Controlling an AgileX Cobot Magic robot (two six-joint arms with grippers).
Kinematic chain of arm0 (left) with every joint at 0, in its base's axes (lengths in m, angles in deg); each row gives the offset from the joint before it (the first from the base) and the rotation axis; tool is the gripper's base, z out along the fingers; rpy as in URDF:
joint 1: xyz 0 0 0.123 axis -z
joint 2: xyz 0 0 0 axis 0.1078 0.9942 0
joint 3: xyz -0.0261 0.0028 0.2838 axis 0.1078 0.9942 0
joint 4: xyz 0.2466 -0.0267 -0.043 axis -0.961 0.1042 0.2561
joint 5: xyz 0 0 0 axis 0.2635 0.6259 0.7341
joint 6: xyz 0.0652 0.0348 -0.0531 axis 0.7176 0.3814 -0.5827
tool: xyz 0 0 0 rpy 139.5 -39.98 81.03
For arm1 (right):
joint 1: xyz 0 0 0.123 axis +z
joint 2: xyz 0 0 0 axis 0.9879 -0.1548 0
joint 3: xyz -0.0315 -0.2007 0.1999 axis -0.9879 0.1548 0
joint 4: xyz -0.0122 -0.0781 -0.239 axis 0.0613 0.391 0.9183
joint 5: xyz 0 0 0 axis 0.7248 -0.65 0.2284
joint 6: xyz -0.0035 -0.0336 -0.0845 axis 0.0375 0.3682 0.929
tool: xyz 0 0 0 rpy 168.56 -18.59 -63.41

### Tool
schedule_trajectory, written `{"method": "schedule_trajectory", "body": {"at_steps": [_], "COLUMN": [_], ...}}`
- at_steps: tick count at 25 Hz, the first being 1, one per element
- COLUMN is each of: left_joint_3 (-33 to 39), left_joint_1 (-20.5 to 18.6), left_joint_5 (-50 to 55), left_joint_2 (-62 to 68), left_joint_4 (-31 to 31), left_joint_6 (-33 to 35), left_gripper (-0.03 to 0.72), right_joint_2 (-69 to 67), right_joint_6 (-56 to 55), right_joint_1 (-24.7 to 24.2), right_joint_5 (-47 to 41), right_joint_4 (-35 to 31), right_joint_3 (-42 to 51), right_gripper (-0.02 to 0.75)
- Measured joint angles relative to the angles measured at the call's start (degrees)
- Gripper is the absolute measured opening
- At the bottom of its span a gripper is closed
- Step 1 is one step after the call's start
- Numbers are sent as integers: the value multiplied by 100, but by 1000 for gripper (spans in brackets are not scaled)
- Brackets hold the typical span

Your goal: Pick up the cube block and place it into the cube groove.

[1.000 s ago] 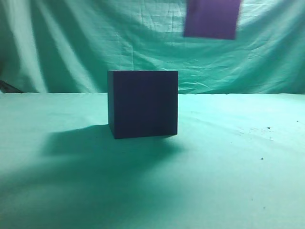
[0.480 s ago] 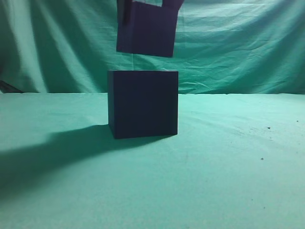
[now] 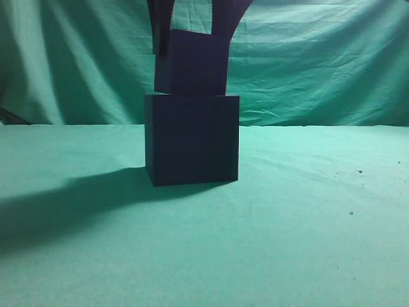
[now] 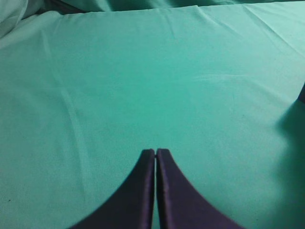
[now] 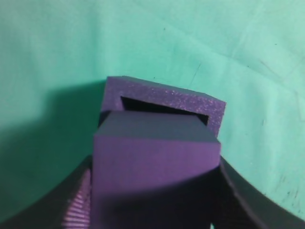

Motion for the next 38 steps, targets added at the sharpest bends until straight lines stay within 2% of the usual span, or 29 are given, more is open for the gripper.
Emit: {"method": "schedule_trajectory", "body": {"at_steps": [14, 22, 23, 26, 30, 33, 36, 38], "left_joint_3": [0, 0, 0, 0, 0, 0, 0, 0], "left_joint_1": [0, 0, 0, 0, 0, 0, 0, 0], "left_joint_5": [0, 0, 0, 0, 0, 0, 0, 0], "left_joint_2": [0, 0, 0, 0, 0, 0, 0, 0], "left_joint_4": [0, 0, 0, 0, 0, 0, 0, 0], "left_joint_6": [0, 0, 0, 0, 0, 0, 0, 0], "left_gripper": [0, 0, 0, 0, 0, 0, 0, 0], "right_joint_2": [-298, -298, -298, -298, -261, -30, 407, 779], "right_joint_6": [-719, -575, -549, -445, -232, -87, 96, 152], "right_joint_1": [0, 0, 0, 0, 0, 0, 0, 0], "right_joint_5": [162, 138, 80, -84, -123, -131, -180, -193], "right_joint_4": [353, 366, 366, 366, 366, 366, 366, 366], "right_joint_3": [2, -9, -36, -319, -874, -1006, -1029, -1039], "right_gripper": [421, 421, 489, 610, 610, 399, 139, 52]}}
